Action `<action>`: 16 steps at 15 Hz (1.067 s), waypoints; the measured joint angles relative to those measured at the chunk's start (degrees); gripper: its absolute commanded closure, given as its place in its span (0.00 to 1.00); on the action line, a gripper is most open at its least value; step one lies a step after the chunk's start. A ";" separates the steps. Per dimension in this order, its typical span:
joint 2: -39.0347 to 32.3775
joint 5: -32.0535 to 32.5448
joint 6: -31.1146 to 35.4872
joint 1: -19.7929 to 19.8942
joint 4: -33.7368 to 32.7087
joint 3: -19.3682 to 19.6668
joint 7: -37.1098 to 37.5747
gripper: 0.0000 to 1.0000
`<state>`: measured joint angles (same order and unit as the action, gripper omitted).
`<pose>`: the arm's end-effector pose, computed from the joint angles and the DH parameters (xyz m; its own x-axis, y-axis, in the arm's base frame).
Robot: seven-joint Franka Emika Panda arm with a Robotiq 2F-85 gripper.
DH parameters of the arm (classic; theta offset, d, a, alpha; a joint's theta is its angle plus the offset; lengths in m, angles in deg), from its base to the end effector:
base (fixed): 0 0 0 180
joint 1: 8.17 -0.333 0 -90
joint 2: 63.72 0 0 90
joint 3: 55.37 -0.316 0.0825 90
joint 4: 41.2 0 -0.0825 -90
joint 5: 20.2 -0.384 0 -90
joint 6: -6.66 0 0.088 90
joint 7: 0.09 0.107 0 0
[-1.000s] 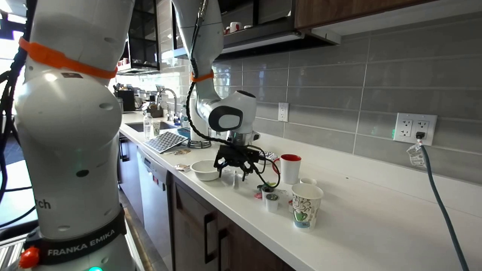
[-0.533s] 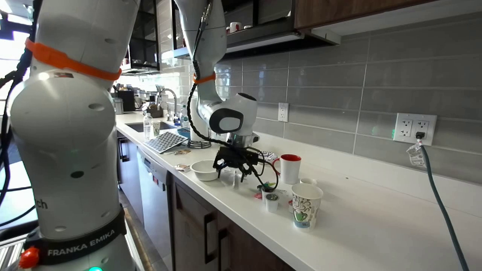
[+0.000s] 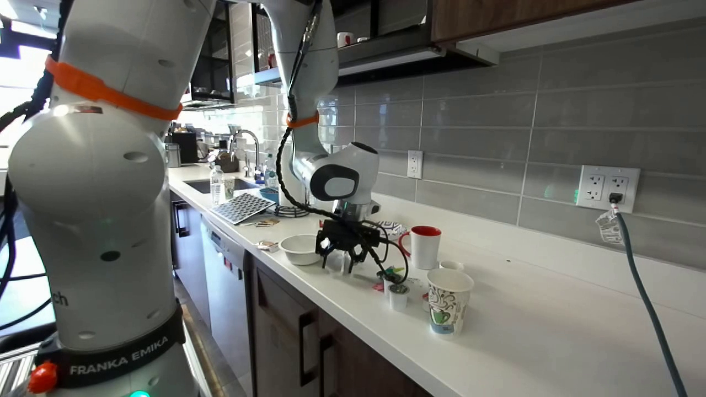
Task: Remove the wooden stirrer from the white packet.
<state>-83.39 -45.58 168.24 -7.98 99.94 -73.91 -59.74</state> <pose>0.4553 0.1385 0.1664 0.6061 0.7731 0.1873 0.7953 -0.5843 -0.1619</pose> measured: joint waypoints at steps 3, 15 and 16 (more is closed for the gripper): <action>-0.76 0.76 0.00 0.78 -0.43 -0.32 0.00 0.31; -1.85 3.61 0.00 2.41 -1.55 -0.65 0.06 1.00; -1.86 3.71 0.00 2.48 -1.55 -0.66 0.07 1.00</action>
<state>-85.25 -41.88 168.24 -5.50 98.38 -74.57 -59.67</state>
